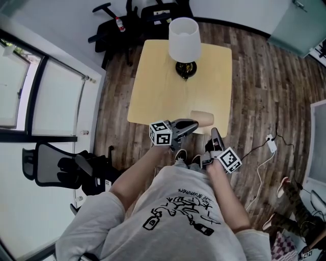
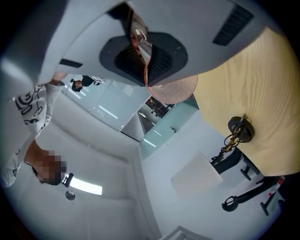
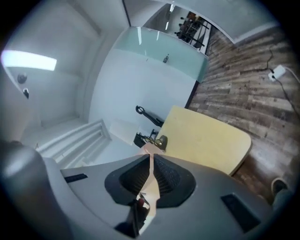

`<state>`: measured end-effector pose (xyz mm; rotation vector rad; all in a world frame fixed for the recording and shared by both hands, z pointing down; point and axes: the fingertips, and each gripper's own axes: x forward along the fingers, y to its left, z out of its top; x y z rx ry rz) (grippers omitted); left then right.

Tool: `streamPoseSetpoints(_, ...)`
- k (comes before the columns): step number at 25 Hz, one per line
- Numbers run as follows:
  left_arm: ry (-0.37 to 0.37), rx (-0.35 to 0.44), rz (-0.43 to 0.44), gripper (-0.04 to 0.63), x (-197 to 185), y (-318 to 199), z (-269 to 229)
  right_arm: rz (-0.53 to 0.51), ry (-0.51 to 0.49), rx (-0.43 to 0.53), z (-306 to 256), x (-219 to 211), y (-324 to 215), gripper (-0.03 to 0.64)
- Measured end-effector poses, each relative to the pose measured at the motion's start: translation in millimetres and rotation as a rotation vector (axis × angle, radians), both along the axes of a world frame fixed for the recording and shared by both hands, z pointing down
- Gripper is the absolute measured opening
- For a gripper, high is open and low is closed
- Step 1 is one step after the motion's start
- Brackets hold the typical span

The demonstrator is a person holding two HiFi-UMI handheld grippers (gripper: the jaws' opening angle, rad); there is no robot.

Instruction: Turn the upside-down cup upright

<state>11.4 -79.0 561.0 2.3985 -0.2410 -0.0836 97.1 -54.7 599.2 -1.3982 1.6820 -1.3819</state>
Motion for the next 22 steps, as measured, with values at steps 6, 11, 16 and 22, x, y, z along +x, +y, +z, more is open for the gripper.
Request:
streamPoseSetpoints(6, 0.072, -0.085, -0.023, 0.022, -5.7, -2.0, -2.6, 0.051, -0.145, 0.028, -10.9, -5.5, -7.7, 0.185)
streamPoseSetpoints(11, 0.12, -0.12, -0.009, 0.023, 0.2, 9.7, -9.6, 0.113, -0.29, 0.043, -14.0, -6.6, -11.8, 0.303)
streamPoseSetpoints(16, 0.124, -0.13, 0.025, 0.023, 9.4, 26.5, -15.7, 0.134, -0.341, 0.055, -14.7, -8.7, -13.2, 0.322)
streamPoseSetpoints(22, 0.147, -0.148, 0.037, 0.022, 16.0, 38.4, -22.7, 0.176, -0.397, 0.058, -13.6, -2.4, -12.5, 0.324)
